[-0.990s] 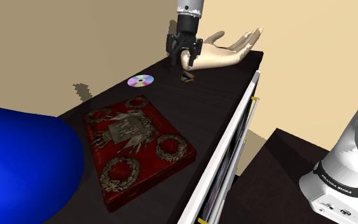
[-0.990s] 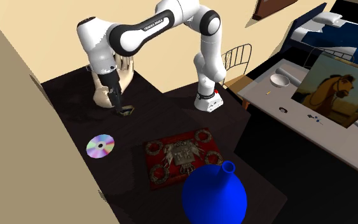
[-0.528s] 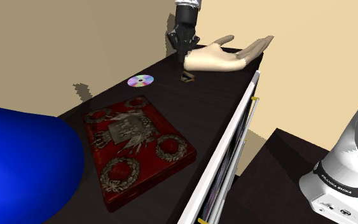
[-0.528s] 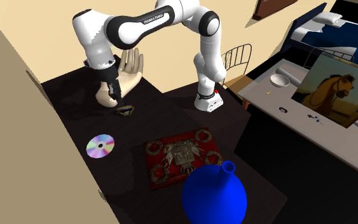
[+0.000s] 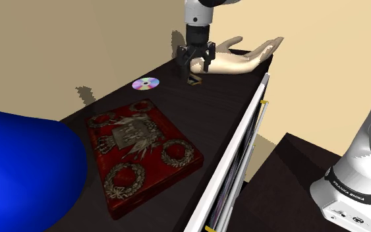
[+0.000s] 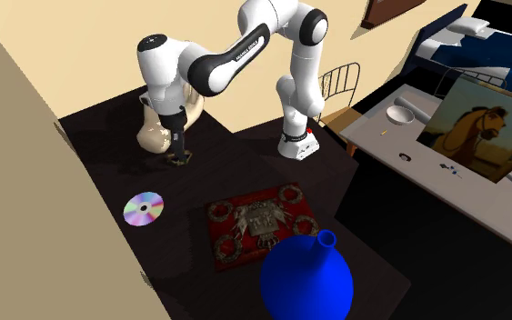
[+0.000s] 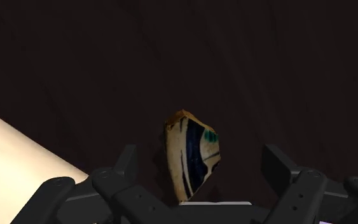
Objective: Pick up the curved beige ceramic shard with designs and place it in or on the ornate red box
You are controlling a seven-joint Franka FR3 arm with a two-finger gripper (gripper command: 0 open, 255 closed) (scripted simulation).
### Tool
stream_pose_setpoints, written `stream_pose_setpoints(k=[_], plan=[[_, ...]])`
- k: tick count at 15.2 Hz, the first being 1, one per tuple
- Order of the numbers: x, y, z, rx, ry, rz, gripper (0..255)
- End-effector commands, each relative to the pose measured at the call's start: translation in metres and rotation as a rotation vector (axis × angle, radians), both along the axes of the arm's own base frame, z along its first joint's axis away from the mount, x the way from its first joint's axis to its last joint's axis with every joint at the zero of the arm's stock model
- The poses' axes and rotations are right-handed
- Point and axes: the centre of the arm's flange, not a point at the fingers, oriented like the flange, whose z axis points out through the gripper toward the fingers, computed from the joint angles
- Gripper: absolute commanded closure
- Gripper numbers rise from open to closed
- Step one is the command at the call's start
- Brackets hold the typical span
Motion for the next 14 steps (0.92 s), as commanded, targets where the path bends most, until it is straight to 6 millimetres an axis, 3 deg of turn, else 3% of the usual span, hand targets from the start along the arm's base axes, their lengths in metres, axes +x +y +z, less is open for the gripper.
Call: stream_pose_setpoints(k=[1,6,14], plan=[[-0.002,0.001,-0.011,-0.017,-0.008,0.0,0],[-0.001,0.002,-0.035,-0.017,-0.008,0.0,0],[-0.001,0.002,-0.035,-0.017,-0.008,0.0,0]])
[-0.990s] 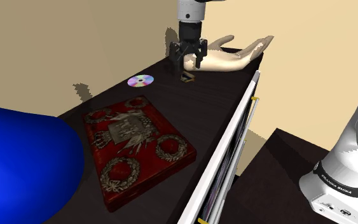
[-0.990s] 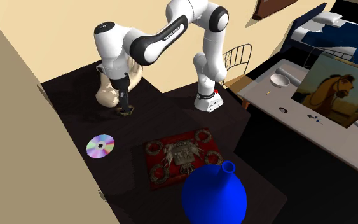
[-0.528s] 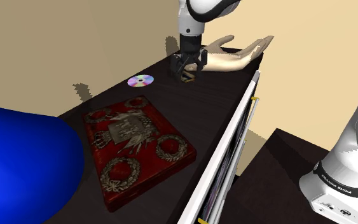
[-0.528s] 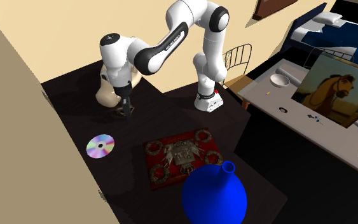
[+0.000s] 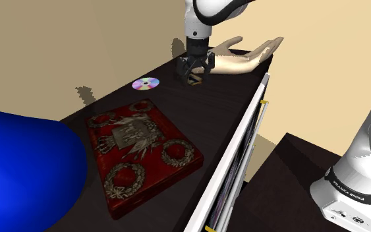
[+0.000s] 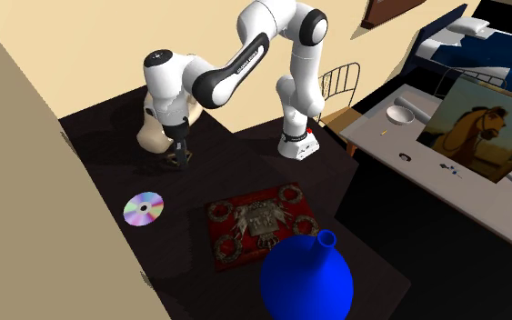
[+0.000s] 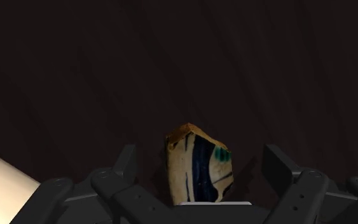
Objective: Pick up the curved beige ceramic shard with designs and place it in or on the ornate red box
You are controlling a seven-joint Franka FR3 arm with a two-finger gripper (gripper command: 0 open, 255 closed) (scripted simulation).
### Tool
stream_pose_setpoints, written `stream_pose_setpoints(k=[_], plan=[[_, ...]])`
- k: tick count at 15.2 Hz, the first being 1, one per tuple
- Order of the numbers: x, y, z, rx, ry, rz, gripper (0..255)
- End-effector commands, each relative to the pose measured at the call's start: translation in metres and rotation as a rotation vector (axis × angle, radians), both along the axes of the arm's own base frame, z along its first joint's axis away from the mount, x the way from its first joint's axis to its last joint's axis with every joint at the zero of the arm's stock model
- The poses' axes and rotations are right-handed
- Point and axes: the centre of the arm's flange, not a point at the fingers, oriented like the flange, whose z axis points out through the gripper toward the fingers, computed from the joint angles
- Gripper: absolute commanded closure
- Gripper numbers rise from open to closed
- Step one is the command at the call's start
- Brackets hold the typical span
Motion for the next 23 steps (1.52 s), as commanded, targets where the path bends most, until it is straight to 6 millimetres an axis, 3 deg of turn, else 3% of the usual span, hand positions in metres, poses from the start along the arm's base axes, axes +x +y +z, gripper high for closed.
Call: stream_pose_setpoints(k=[1,10,23], plan=[[0.0,0.0,0.0,0.0,0.0,0.0,255],[0.0,0.0,0.0,0.0,0.0,0.0,255],[0.0,0.0,0.069,0.0,0.0,0.0,255]])
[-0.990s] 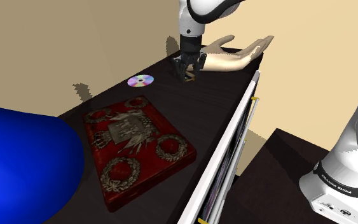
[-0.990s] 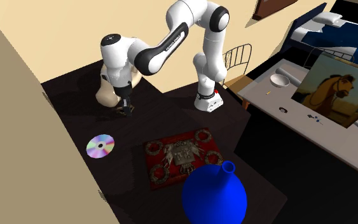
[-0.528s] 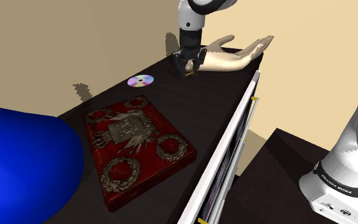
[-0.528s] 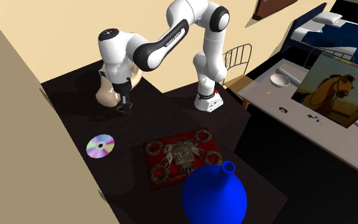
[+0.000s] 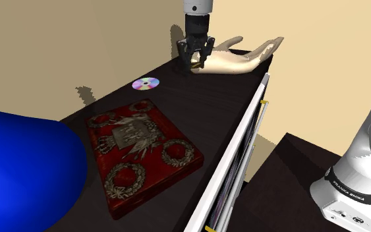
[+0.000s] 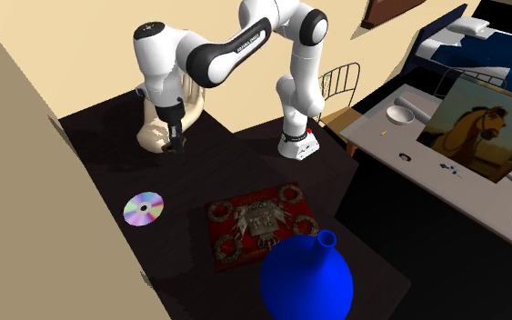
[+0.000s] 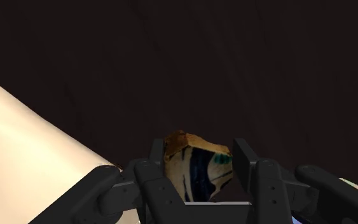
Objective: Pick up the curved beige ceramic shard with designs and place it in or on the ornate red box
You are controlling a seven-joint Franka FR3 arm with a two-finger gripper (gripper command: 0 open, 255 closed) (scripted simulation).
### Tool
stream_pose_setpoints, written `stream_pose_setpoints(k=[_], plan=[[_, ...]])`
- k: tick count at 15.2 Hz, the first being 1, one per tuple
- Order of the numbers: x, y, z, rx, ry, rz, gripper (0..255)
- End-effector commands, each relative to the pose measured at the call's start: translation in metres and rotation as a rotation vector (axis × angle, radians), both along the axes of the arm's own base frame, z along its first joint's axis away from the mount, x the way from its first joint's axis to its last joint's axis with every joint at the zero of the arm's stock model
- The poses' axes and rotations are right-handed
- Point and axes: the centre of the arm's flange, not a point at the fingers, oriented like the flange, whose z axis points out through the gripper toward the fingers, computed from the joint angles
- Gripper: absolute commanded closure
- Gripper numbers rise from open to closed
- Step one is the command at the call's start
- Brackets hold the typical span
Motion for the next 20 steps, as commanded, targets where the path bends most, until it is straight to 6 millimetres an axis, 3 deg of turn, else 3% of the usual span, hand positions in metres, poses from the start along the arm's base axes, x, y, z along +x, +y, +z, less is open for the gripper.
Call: stream_pose_setpoints(k=[1,10,20], plan=[[-0.001,0.0,0.01,0.0,0.0,0.0,255],[-0.001,0.0,0.054,0.0,0.0,0.0,255],[-0.05,0.123,0.056,0.0,0.0,0.0,255]])
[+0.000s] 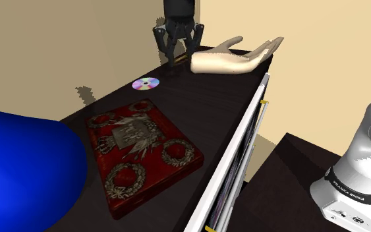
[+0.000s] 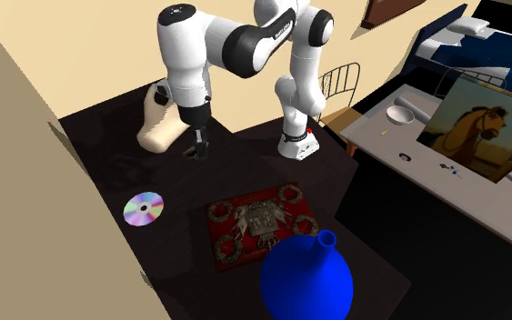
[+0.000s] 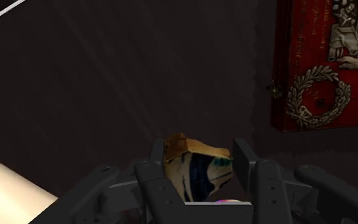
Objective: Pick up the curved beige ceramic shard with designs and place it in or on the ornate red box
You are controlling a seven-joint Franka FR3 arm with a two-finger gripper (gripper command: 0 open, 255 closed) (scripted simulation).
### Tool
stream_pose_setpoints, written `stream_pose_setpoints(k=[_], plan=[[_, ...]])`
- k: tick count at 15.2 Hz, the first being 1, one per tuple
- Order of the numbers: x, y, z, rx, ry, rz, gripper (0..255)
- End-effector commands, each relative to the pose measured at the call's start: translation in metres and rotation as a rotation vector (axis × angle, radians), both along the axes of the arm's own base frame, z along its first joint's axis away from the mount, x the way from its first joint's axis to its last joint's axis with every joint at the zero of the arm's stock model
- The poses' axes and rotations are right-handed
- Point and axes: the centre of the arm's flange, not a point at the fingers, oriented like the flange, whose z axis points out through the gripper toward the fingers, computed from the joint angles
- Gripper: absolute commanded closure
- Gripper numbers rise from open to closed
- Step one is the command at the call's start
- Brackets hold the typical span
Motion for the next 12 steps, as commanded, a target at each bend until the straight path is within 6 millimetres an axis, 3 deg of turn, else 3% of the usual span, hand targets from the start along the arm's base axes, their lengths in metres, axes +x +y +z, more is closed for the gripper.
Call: stream_pose_setpoints(k=[1,12], plan=[[-0.01,0.023,-0.003,0.0,0.0,-0.001,255],[-0.064,0.157,-0.001,0.0,0.0,-0.001,255]])
